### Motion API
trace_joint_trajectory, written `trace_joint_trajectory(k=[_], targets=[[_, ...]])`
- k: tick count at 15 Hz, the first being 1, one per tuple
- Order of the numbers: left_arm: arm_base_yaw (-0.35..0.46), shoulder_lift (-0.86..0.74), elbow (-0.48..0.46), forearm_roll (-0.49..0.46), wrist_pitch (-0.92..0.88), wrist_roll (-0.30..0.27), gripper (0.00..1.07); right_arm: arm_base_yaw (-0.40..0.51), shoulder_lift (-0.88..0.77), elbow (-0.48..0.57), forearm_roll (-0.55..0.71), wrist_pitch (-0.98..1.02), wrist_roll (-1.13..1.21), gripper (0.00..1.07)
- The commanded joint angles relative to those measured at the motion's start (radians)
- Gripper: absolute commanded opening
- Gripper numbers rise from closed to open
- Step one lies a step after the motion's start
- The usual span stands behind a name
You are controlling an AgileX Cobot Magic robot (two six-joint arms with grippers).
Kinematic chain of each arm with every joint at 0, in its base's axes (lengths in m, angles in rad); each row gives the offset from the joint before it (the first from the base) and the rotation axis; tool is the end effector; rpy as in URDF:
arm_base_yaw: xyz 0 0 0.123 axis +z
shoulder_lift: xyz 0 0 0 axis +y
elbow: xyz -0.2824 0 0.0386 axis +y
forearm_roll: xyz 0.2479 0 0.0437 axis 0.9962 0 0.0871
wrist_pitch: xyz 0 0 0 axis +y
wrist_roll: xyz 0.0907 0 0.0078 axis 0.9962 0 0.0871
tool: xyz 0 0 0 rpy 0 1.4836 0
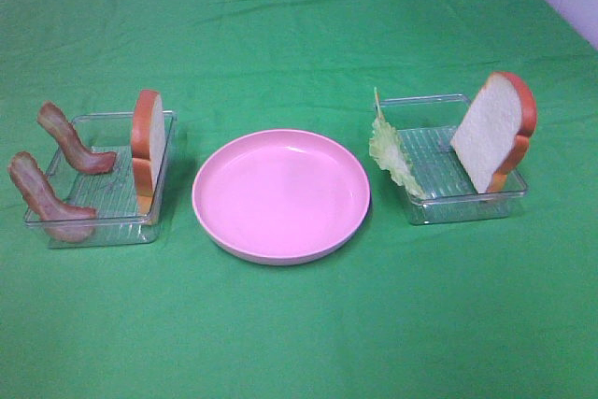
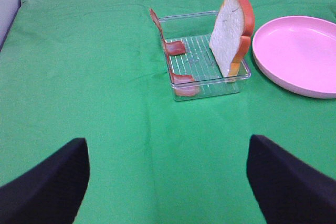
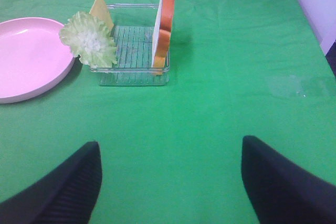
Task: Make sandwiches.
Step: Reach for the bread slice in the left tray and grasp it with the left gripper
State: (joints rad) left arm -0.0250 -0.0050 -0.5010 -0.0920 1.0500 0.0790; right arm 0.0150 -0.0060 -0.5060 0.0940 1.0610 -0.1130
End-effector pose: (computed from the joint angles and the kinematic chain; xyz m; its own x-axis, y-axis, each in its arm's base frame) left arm -0.0057 -0.0071 0.2786 -0.4359 0.0439 -0.8989 0.1110 0.9938 -0.0052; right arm -0.0068 0.0074 0.2791 -0.4369 -0.0733 -0.8965 -0.1179 0.9927 -0.0237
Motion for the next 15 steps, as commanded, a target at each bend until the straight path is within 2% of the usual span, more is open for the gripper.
trace_joint_trajectory(k=[1,15], targets=[[-0.005,-0.021,0.002,-0.001,-0.002,-0.006,0.78,0.002,-0.014,0.000,-0.003,-0.001,-0.010,0.71],[-0.005,-0.021,0.002,-0.001,-0.002,-0.006,0.78,0.002,-0.014,0.000,-0.003,-0.001,-0.010,0.71]])
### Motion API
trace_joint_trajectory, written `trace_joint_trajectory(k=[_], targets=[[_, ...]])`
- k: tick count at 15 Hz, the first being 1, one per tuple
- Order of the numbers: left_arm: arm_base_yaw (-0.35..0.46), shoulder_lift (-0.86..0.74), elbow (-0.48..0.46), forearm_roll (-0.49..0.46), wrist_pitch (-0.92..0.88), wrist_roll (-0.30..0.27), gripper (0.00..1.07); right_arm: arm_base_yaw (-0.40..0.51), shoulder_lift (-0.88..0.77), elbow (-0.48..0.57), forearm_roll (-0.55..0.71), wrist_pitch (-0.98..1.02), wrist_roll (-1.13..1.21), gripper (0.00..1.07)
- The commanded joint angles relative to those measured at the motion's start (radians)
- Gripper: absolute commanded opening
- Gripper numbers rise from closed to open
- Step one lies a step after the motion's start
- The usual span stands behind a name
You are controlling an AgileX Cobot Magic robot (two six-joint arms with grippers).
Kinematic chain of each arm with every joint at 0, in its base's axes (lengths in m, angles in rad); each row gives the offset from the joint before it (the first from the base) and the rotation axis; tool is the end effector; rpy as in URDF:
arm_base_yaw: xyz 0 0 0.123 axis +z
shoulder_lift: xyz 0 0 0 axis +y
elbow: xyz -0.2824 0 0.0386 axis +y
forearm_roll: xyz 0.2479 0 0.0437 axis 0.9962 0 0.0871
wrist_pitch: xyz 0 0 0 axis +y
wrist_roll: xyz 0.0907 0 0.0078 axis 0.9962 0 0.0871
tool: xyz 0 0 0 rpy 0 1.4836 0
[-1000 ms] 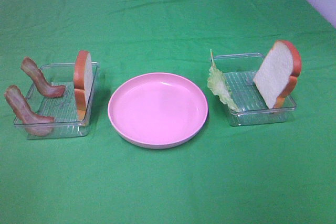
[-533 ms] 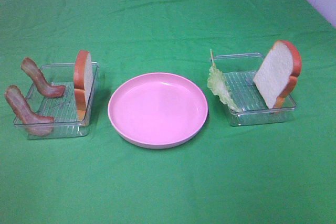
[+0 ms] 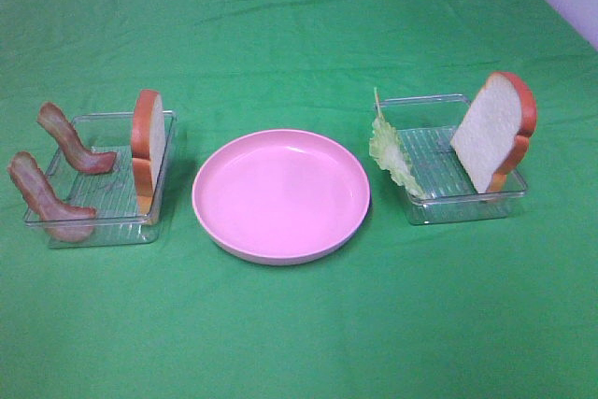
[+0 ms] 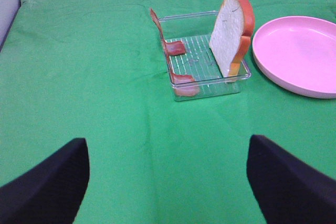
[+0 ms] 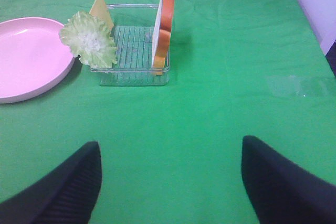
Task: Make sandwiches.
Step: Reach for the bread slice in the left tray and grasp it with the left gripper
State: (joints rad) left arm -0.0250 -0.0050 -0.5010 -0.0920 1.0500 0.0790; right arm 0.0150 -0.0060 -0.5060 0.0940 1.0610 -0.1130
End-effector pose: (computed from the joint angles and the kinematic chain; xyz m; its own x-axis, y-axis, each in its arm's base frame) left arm -0.0057 -0.0071 0.2786 -0.4359 0.0439 -0.8989 0.1110 0.9938 -0.0052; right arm -0.0068 0.0074 0.2791 -0.4369 -0.0733 -0.8965 -0.1179 0.9927 -0.0237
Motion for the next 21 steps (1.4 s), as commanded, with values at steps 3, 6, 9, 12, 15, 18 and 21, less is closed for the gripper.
trace_joint_trajectory(k=[3,6,9,12,15,18,21], targets=[[-0.005,-0.021,0.002,-0.001,-0.002,-0.006,0.78,0.002,-0.014,0.000,-0.003,-0.001,-0.010,0.71],[-0.005,-0.021,0.002,-0.001,-0.002,-0.006,0.78,0.002,-0.014,0.000,-0.003,-0.001,-0.010,0.71],[-0.005,-0.021,0.002,-0.001,-0.002,-0.006,0.78,0.002,-0.014,0.000,-0.003,-0.001,-0.010,0.71],[-0.005,-0.021,0.002,-0.001,-0.002,-0.006,0.78,0.002,-0.014,0.000,-0.003,-0.001,-0.010,0.71],[-0.005,-0.021,0.002,-0.001,-0.002,-0.006,0.78,0.002,-0.014,0.000,-0.003,-0.001,-0.010,0.71],[-0.005,-0.021,0.002,-0.001,-0.002,-0.006,0.78,0.002,-0.014,0.000,-0.003,-0.001,-0.010,0.71],[-0.005,-0.021,0.002,-0.001,-0.002,-0.006,0.78,0.002,-0.014,0.000,-0.003,-0.001,-0.010,0.71]])
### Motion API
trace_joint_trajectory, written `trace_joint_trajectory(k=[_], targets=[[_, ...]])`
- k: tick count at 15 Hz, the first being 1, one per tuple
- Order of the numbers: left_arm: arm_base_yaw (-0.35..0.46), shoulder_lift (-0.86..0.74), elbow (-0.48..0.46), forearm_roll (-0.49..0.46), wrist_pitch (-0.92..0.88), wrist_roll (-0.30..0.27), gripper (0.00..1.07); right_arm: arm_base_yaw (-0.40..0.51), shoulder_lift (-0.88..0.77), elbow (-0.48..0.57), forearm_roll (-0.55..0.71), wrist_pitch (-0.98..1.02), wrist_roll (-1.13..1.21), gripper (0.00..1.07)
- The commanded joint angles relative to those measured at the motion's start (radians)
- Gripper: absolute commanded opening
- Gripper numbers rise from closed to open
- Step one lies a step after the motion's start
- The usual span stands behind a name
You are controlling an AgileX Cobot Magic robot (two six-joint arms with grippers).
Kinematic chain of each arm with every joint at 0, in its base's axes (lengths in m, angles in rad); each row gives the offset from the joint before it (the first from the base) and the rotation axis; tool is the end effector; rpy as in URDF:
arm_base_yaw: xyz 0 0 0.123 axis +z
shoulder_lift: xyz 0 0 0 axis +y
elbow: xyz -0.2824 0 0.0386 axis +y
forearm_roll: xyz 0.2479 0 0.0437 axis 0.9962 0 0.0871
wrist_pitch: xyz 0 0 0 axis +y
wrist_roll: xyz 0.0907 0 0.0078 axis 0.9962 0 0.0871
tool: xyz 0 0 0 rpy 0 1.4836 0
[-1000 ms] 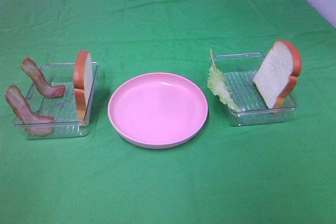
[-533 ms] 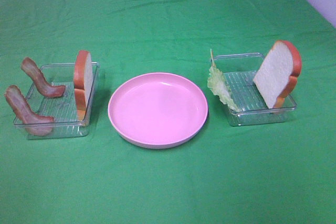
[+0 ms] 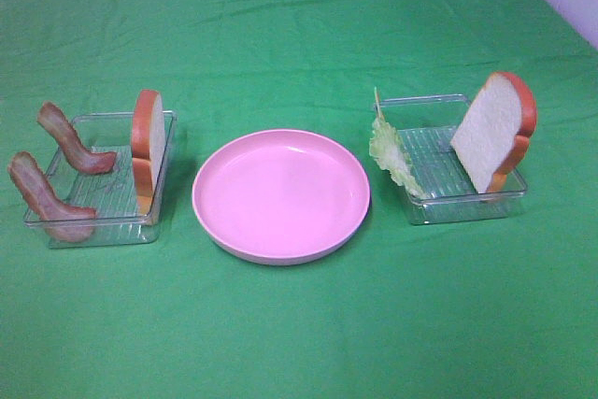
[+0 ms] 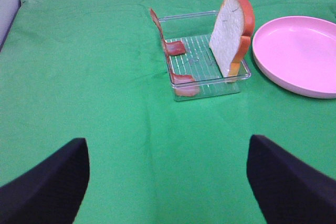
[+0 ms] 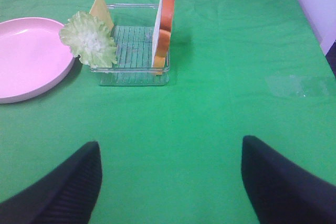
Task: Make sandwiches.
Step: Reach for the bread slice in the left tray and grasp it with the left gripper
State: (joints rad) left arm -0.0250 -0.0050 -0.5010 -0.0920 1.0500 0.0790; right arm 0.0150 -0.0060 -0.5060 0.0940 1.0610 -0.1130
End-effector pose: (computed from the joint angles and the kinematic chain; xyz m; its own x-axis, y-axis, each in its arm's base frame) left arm -0.0057 -0.0071 0.2786 -0.4359 0.0439 -0.8989 0.1110 0.9938 -0.0052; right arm -0.0068 0.0074 0.2791 -0.4369 -0.0733 -0.8965 -0.1179 0.9927 -0.0237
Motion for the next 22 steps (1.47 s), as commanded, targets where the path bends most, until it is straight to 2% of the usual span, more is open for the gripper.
trace_joint_trajectory(k=[1,6,10,13,18,22], targets=[[-0.005,-0.021,0.002,-0.001,-0.002,-0.006,0.78,0.002,-0.014,0.000,-0.003,-0.001,-0.010,0.71],[-0.005,-0.016,0.002,-0.002,-0.003,-0.006,0.78,0.002,-0.014,0.000,-0.003,-0.001,-0.010,0.71],[-0.005,0.080,-0.041,-0.035,-0.012,-0.007,0.78,0.002,-0.014,0.000,-0.003,-0.001,-0.010,0.71],[-0.005,0.357,-0.184,-0.049,-0.024,-0.007,0.78,0.002,-0.014,0.000,-0.003,-0.001,-0.010,0.71],[-0.005,0.702,-0.316,-0.120,0.019,0.003,0.78,0.002,-0.014,0.000,-0.003,-0.001,-0.010,0.71],[-0.005,0.933,-0.398,-0.124,0.075,0.007,0.78,0.002,-0.014,0.000,-0.003,-0.001,-0.010,0.71]])
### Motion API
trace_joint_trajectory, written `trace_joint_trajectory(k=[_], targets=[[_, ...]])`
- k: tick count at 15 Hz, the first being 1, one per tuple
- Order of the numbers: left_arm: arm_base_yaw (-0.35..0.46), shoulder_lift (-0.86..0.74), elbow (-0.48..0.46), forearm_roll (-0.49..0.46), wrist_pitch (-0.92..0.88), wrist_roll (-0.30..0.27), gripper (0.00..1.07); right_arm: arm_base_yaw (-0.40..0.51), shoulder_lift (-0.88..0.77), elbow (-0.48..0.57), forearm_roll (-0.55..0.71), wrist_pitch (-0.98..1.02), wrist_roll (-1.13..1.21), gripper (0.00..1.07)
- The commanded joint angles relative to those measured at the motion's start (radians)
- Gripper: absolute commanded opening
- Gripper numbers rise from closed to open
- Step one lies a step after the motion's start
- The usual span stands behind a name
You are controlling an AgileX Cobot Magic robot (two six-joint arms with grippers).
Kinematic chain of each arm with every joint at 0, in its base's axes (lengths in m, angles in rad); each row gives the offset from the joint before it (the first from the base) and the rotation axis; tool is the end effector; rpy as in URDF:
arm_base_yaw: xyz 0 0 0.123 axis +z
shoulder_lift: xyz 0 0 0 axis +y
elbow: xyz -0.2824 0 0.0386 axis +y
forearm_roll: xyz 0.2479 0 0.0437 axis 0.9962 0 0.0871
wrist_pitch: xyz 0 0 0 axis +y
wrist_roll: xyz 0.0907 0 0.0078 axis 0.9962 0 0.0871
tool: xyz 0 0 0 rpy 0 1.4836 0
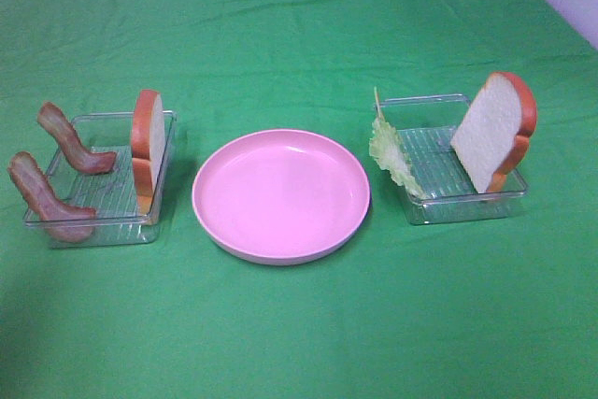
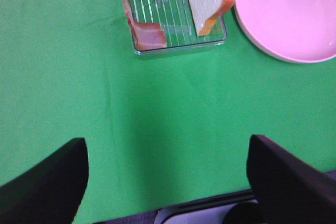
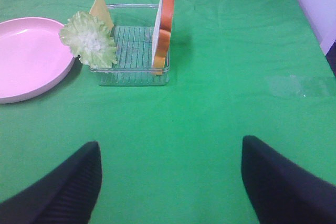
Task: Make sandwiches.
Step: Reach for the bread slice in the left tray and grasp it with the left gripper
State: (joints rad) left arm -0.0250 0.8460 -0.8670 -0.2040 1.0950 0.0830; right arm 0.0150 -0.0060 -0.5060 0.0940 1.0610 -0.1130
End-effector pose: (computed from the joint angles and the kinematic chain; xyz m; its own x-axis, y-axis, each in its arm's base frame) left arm 0.1380 -0.0199 0.3346 -0.8306 0.0095 -0.5567 0.1156 0.9810 -0.1558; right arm -0.0068 0.0074 0.2791 -0.4369 -0.0733 -0.8965 -0.1179 0.9927 -0.0237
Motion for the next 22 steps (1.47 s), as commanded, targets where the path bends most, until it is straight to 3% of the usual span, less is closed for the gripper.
trace_joint_trajectory(k=[1,5,9,13,17,20,22], targets=[[-0.005,0.140,-0.056,-0.012,0.048,0.003,0.78,0.002,-0.014,0.000,-0.003,-0.001,-0.010,0.71],[-0.005,0.388,-0.188,-0.012,0.064,-0.067,0.78,0.002,-0.014,0.000,-0.003,-0.001,-0.010,0.71],[-0.010,0.562,-0.297,-0.012,0.039,-0.094,0.76,0.002,-0.014,0.000,-0.003,-0.001,-0.010,0.71],[-0.118,0.686,-0.405,0.004,0.013,-0.135,0.76,0.002,-0.014,0.000,-0.003,-0.001,-0.010,0.71],[-0.263,0.833,-0.532,0.086,-0.010,-0.278,0.76,0.002,-0.014,0.000,-0.003,-0.001,-0.010,0.71],[-0.372,0.966,-0.624,0.164,0.003,-0.418,0.76,0.002,-0.014,0.000,-0.003,-0.001,-0.010,0.71],[-0.404,1.028,-0.675,0.174,0.022,-0.454,0.76,0.002,-0.014,0.000,-0.003,-0.001,-0.010,0.71]])
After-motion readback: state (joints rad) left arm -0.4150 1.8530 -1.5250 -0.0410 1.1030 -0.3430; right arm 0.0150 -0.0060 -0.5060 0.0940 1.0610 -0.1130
